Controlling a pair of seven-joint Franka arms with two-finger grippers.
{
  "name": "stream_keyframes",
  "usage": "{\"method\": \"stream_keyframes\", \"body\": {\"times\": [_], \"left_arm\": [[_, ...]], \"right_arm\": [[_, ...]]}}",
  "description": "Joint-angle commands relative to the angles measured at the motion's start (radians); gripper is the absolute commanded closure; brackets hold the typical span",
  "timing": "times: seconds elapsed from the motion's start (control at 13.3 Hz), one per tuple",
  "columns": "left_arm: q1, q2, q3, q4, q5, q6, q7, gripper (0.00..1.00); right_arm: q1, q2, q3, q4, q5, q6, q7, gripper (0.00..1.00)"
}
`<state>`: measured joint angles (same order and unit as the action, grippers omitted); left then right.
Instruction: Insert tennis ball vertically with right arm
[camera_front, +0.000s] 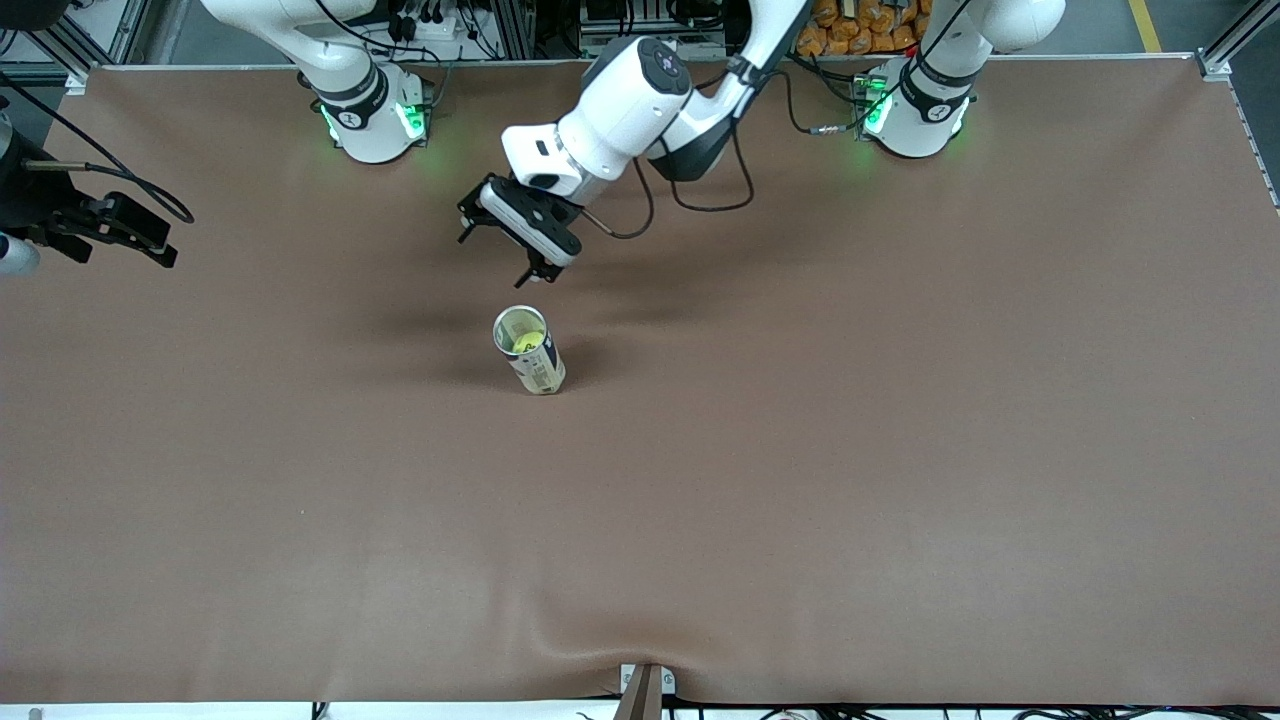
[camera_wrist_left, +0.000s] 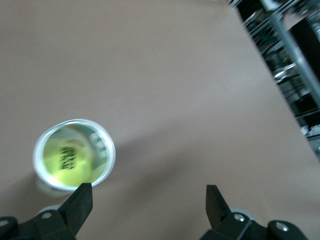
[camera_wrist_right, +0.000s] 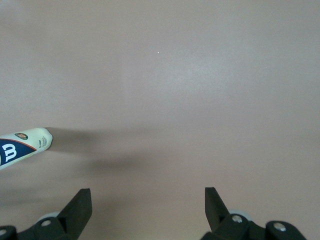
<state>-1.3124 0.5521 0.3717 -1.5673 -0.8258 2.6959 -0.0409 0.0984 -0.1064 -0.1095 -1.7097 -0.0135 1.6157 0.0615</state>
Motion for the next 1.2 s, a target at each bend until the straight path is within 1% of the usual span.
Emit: {"method": "stream_keyframes", "body": {"times": [0.0, 0.08, 0.23, 0.38, 0.6, 0.75, 0.83, 0.98, 1.13], "left_arm": [[-0.037, -0.055, 0.128, -0.023, 0.092, -0.183, -0.086, 0.0], [-0.037, -0.067, 0.16, -0.025, 0.114, -0.253, -0.089, 0.0], [-0.037, -0.075, 0.281, -0.025, 0.166, -0.414, -0.096, 0.0], [-0.039, -0.084, 0.386, -0.02, 0.23, -0.565, -0.096, 0.0], [-0.039, -0.118, 0.54, -0.022, 0.367, -0.724, -0.097, 0.0], [-0.037, -0.15, 0.634, -0.016, 0.44, -0.793, -0.094, 0.0], [-0.037, -0.171, 0.671, -0.019, 0.476, -0.806, -0.094, 0.0], [-0.036, -0.222, 0.734, -0.023, 0.551, -0.826, -0.093, 0.0], [-0.03, -0.283, 0.768, -0.023, 0.609, -0.889, -0.08, 0.0]], "right_arm": [[-0.005, 0.01, -0.001, 0.028, 0.006, -0.019, -0.014, 0.0], [-0.005, 0.01, -0.001, 0.028, 0.006, -0.019, -0.014, 0.0], [-0.005, 0.01, -0.001, 0.028, 0.006, -0.019, -0.014, 0.0], [-0.005, 0.011, -0.001, 0.032, 0.006, -0.019, -0.014, 0.0], [-0.005, 0.011, -0.001, 0.032, 0.006, -0.019, -0.014, 0.0], [-0.005, 0.011, -0.001, 0.032, 0.006, -0.019, -0.014, 0.0], [-0.005, 0.011, -0.001, 0.032, 0.006, -0.019, -0.014, 0.0], [-0.005, 0.011, -0.001, 0.032, 0.006, -0.019, -0.014, 0.0], [-0.005, 0.011, -0.001, 0.032, 0.006, -0.019, -0.014, 0.0]]}}
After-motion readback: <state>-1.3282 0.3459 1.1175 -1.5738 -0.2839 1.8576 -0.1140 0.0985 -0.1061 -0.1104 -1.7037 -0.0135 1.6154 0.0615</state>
